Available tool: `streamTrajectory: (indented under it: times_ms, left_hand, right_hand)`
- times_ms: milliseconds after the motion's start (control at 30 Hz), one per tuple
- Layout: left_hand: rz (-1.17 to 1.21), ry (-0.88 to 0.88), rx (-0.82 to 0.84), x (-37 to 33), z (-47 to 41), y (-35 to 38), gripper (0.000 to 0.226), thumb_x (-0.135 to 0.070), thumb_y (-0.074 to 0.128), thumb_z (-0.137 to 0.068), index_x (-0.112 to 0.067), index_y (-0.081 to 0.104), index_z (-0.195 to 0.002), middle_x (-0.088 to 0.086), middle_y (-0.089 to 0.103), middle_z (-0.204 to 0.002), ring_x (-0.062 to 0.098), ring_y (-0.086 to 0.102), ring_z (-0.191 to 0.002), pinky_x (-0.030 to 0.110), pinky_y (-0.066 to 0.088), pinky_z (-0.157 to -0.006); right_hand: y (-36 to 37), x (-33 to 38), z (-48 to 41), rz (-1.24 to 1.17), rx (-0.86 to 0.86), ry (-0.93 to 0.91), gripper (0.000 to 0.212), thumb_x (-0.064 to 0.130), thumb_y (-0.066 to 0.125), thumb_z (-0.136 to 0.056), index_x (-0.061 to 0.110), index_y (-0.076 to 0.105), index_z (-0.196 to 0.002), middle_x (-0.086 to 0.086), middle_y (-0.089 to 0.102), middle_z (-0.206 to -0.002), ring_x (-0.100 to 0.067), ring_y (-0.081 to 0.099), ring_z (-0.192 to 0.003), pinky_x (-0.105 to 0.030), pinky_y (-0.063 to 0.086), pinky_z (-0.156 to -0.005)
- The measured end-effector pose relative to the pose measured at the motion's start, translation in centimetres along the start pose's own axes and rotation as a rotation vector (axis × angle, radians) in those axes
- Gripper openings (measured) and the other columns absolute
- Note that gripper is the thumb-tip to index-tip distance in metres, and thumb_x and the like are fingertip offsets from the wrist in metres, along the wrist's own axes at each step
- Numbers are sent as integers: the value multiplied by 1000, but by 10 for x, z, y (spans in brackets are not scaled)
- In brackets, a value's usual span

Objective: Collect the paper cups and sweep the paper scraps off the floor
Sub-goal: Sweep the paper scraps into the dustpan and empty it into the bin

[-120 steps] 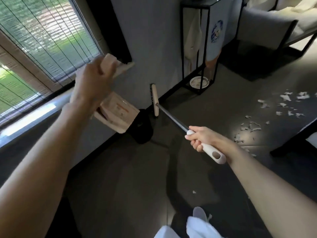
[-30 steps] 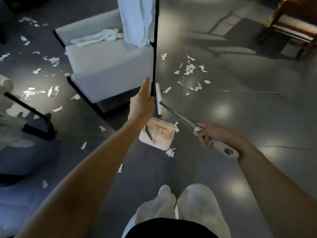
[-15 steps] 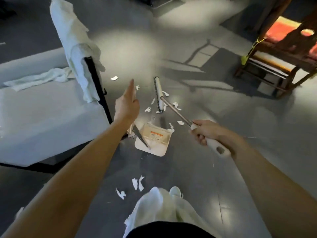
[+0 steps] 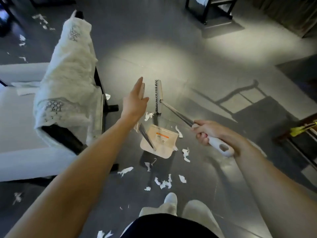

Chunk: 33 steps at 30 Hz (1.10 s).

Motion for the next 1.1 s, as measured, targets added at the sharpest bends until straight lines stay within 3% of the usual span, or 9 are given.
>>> streamTrajectory:
  times_ms: [67,133,267,433,567,800,867,967,1100]
  left_hand:
    - [13,-26,-32,-13,-47,6,70,-12,58,-92,-37,25,-149,-4,42,-148,27,56,-117,27,48,-92]
    - [4,-79,-71,-17,-93,9,71,-14,58,-92,-39,24,-148,-4,44,-146,33,62,-106,40,54,-87]
    - [-26,-165,-183,-12,-193,16,70,-16,59,-92,-41,24,-148,1,49,-140,19,65,-73,33,58,-68]
    - [-53,-233,-332,-11,-354,20,68,-14,56,-94,-37,24,-149,5,43,-146,-1,56,-78,12,48,-67]
    - [-63,-306,-448,-15,-453,-6,67,-14,55,-95,-37,24,-149,4,45,-145,15,54,-114,23,41,-92]
    - [-30,-395,-689,23,-623,-75,67,-14,56,-93,-41,28,-147,7,54,-133,20,62,-93,22,54,-80]
    - [-19,-402,-708,41,-692,-93,68,-11,57,-92,-40,30,-147,7,57,-125,13,61,-80,13,50,-67]
    - [-29,-442,-701,67,-791,-131,67,-11,56,-94,-43,28,-147,11,58,-123,15,57,-72,22,48,-62]
    - [-54,-470,-771,86,-902,-205,67,-14,57,-94,-44,28,-146,7,54,-132,12,55,-76,15,43,-59]
  right_hand:
    - [-19,48,-37,10,79,10,18,-1,53,-93,15,51,-87,4,40,-46,-3,33,-36,-13,28,-29]
    - [-34,95,-78,31,119,33,18,-1,50,-95,17,49,-90,3,39,-45,-3,33,-35,-13,27,-29]
    - [-52,185,-173,95,194,82,17,0,49,-96,17,46,-93,2,39,-44,-3,34,-32,-12,28,-28]
    - [-79,332,-303,258,256,76,15,1,55,-93,14,54,-103,1,44,-47,-5,36,-36,-14,33,-31]
    - [-64,464,-386,404,329,36,11,3,55,-93,12,55,-100,1,46,-49,-5,37,-38,-14,33,-33]
    - [21,651,-534,526,405,-11,12,10,55,-95,8,56,-107,-3,48,-59,-4,38,-39,-13,35,-35]
    - [51,701,-585,521,433,-6,11,10,54,-96,8,57,-106,-2,48,-54,-5,38,-37,-14,35,-33]
    - [102,775,-654,538,478,6,4,6,52,-95,8,54,-98,-3,46,-53,-5,36,-35,-15,34,-32]
    - [172,876,-733,501,571,48,12,2,49,-96,13,48,-99,-1,42,-51,-5,33,-33,-13,32,-31]
Point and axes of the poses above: each hand's wrist, its own z-axis away from the middle knuckle, its own y-axis out of the palm, x = y × z, the point moved 7 cm from there along -z, towards the middle knuckle
